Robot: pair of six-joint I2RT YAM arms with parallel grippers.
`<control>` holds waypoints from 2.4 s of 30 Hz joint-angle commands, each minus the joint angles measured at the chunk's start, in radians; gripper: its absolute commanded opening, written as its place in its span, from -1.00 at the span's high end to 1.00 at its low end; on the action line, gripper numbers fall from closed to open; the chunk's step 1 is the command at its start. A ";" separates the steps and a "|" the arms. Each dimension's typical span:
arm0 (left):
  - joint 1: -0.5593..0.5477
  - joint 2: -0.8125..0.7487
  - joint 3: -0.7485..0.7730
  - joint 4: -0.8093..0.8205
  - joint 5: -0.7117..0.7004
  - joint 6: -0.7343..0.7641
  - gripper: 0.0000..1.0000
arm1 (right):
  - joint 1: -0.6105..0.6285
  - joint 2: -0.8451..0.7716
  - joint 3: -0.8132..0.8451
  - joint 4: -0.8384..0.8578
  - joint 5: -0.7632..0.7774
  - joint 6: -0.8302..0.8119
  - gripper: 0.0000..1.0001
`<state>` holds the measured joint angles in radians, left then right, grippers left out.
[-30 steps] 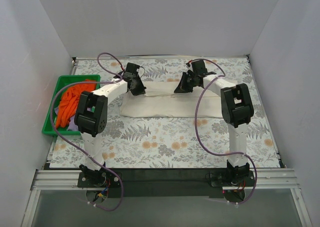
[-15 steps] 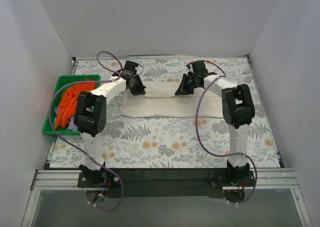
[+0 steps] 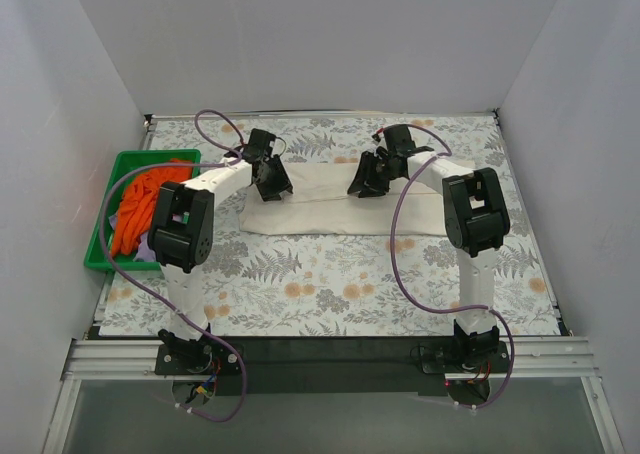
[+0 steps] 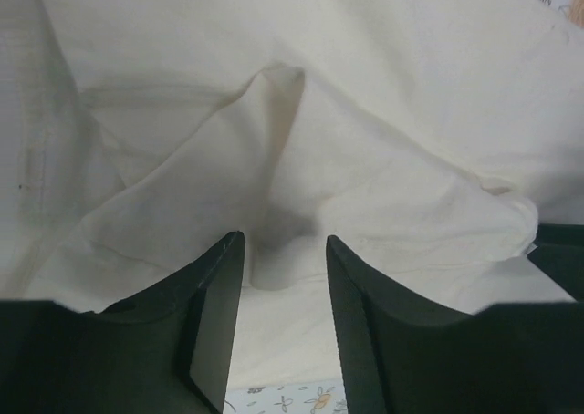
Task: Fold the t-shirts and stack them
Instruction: Fold the tshirt
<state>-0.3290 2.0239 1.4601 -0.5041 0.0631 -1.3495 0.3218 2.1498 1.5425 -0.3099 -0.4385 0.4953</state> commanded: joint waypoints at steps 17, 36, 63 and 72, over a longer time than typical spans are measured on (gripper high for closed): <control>0.002 -0.031 0.051 0.107 0.032 -0.011 0.61 | 0.037 -0.016 0.085 0.290 -0.147 0.100 0.32; 0.065 -0.115 -0.090 0.133 -0.003 -0.051 0.41 | -0.062 -0.157 -0.120 0.211 -0.033 -0.129 0.06; 0.108 -0.287 -0.434 0.061 -0.243 -0.060 0.65 | -0.412 -0.513 -0.671 -0.144 0.380 -0.163 0.08; 0.128 -0.327 -0.370 0.001 -0.270 -0.007 0.51 | -0.372 -0.627 -0.509 -0.250 0.434 -0.201 0.10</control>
<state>-0.2138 1.7294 1.0355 -0.4629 -0.1417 -1.3945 -0.0635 1.5597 0.9409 -0.5194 -0.0586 0.3138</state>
